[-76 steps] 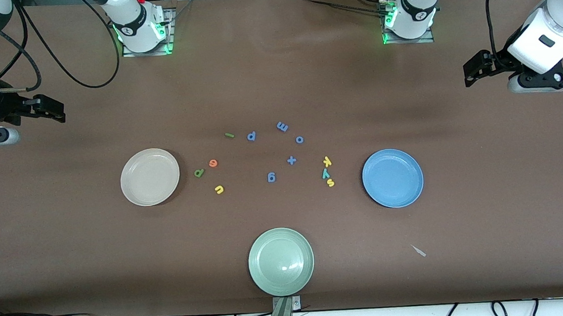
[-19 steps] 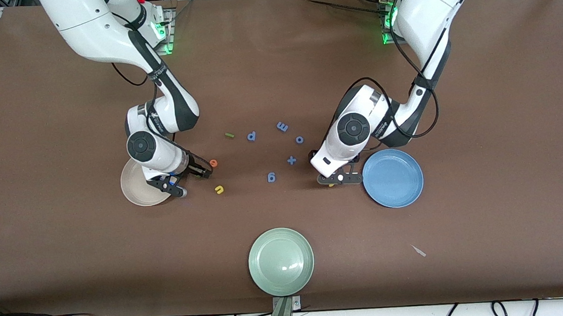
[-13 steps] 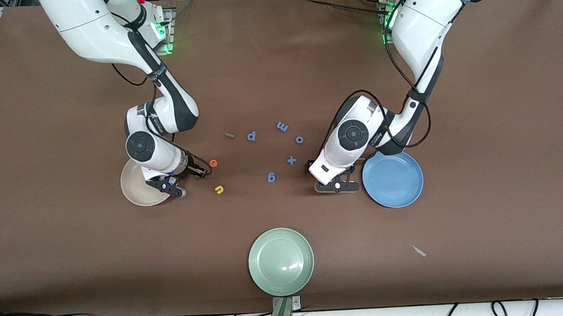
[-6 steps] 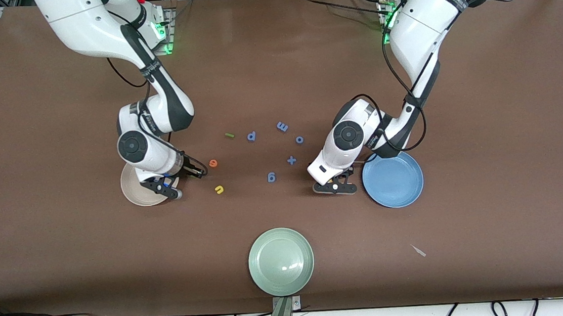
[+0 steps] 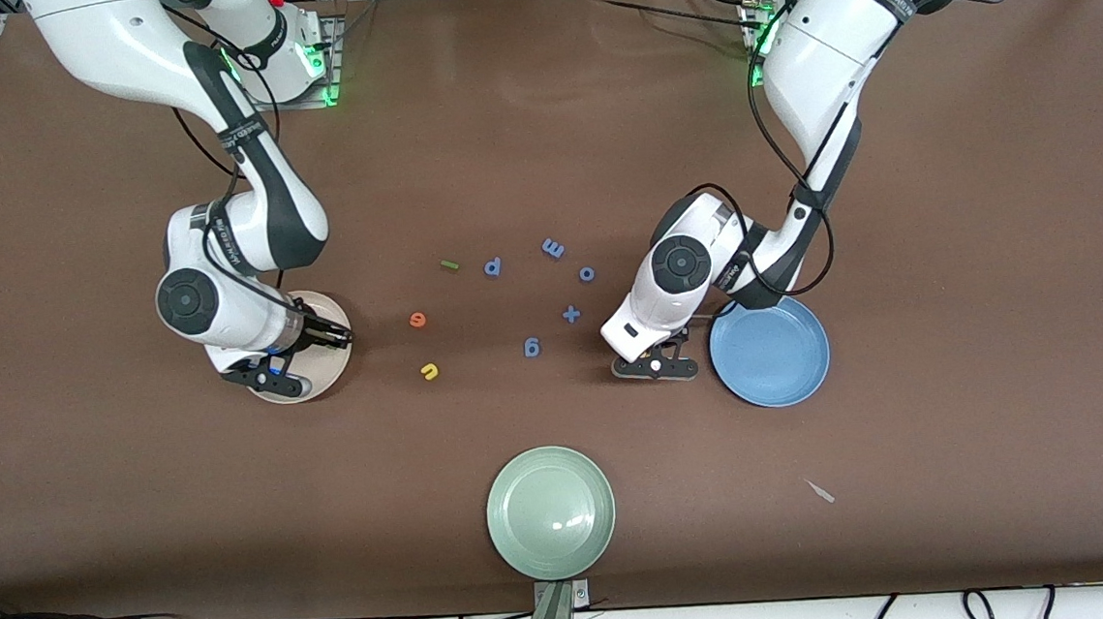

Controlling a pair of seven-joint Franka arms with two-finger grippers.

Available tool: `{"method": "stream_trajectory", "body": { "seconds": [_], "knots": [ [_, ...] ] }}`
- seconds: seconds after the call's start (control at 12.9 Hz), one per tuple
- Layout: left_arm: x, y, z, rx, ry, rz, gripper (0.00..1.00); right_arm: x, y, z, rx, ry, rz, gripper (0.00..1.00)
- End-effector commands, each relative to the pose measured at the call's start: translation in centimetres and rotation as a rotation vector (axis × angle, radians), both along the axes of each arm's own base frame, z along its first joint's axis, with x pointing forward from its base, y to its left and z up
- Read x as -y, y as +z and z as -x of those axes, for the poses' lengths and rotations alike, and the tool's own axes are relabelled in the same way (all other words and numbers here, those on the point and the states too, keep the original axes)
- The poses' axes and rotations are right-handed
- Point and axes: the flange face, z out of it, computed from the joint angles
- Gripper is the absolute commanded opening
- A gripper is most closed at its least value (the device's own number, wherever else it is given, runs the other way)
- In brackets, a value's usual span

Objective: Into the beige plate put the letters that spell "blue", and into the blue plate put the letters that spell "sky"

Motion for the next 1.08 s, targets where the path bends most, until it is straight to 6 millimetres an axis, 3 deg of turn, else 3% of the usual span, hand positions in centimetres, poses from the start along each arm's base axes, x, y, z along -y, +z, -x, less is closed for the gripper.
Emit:
{"method": "stream_trajectory", "body": {
  "seconds": [0.0,0.08,0.23,0.39,0.62,0.85,0.93,1.01],
  "knots": [
    [-0.3,2.3,-0.4,0.007,-0.001,-0.042,0.09,0.0,0.2,0.4,-0.006,0.013,0.003,0.43],
    [-0.7,4.2,-0.6,0.0,-0.001,-0.063,0.09,-0.1,0.3,0.4,-0.004,0.005,0.0,0.5],
    [-1.5,7.4,-0.6,-0.015,0.003,-0.1,0.09,-0.7,0.2,0.3,-0.005,-0.035,0.002,0.5],
    [-3.8,8.6,-1.1,-0.048,-0.025,-0.145,0.09,-2.2,0.1,0.5,-0.006,-0.078,-0.003,0.5],
    [-9.4,7.5,-2.8,-0.075,-0.107,-0.215,0.09,-6.6,-0.5,1.1,0.003,-0.162,-0.011,0.5],
    [-11.7,5.5,-3.2,-0.088,-0.155,-0.255,0.1,-12.1,-2.0,2.6,0.027,-0.23,-0.026,0.5],
    [-12.0,4.8,-3.0,-0.083,-0.181,-0.291,0.2,-12.7,-2.6,2.8,0.027,-0.25,-0.028,0.5],
    [-12.7,4.0,-2.8,-0.092,-0.187,-0.31,0.63,-13.7,-3.3,3.3,0.03,-0.249,-0.028,0.5]
  ]
}}
